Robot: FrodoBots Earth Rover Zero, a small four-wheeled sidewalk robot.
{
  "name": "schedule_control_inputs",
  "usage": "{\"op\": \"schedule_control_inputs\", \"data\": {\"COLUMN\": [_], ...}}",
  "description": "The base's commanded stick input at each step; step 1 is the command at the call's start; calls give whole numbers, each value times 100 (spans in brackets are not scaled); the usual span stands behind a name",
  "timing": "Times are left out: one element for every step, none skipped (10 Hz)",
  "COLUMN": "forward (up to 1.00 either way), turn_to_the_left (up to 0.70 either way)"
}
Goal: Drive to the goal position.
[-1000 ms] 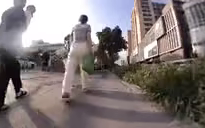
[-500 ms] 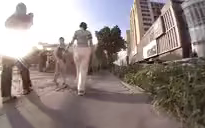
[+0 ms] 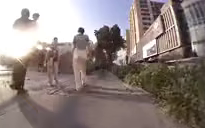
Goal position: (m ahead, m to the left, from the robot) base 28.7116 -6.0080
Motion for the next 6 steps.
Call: {"op": "schedule_control_inputs", "data": {"forward": [45,45,45,45,45,45], "turn_to_the_left": [0,0,0,0,0,0]}}
